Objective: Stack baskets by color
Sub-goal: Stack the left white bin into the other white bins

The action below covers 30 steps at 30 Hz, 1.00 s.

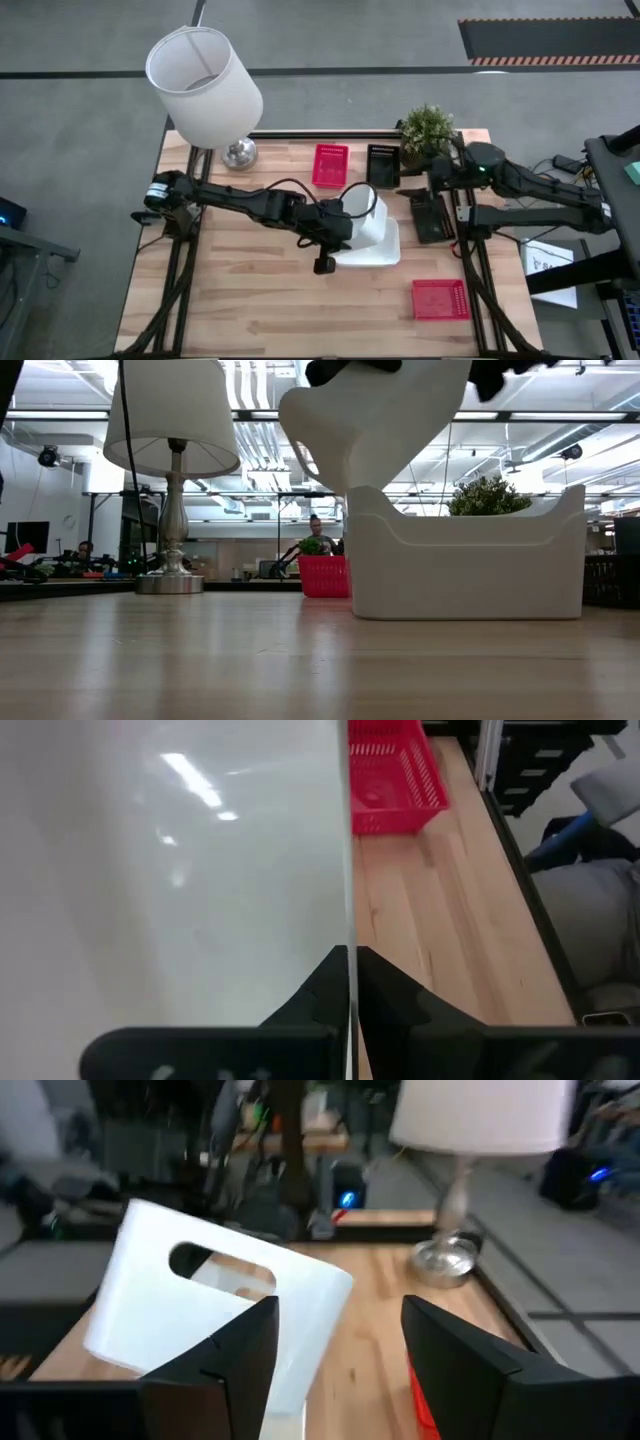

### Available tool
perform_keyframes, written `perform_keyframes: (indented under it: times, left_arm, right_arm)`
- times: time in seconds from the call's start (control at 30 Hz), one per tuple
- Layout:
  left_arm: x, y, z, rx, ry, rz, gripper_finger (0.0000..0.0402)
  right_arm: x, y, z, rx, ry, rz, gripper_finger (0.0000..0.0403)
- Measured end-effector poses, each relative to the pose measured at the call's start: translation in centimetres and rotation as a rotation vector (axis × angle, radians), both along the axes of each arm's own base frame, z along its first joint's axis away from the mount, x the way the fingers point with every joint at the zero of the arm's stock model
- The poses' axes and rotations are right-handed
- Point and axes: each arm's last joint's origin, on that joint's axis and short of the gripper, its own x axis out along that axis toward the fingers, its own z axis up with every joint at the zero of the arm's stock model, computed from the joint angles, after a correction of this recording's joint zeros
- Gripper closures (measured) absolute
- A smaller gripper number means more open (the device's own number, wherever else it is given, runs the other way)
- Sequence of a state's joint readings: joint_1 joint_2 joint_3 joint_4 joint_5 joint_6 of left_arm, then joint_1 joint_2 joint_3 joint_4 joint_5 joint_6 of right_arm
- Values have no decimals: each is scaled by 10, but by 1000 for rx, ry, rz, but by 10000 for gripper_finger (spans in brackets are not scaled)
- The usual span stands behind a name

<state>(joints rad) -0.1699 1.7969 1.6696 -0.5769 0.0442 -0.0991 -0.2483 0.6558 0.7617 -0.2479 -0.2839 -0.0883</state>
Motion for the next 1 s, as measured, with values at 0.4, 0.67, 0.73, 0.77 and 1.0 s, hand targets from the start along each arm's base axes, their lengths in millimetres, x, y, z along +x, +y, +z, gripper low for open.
perform_keyframes:
  times: [0.4, 0.67, 0.73, 0.77, 1.0]
  left_arm:
    - [0, -1, 0, 144, -34, -155, 401]
    - [-1, 1, -2, 152, -27, -178, 401]
    - [-1, 1, -2, 150, -21, -180, 401]
    - [-1, 1, -3, 150, -18, -180, 401]
    - [-1, 1, -3, 148, -20, -182, 401]
  right_arm:
    - [41, -4, 42, -118, 51, 266, 195]
    - [60, -4, 48, -91, 57, 440, 195]
    - [64, -4, 48, -74, 58, 481, 195]
    - [65, -4, 49, -72, 55, 490, 195]
    - [71, -5, 48, -68, 53, 523, 200]
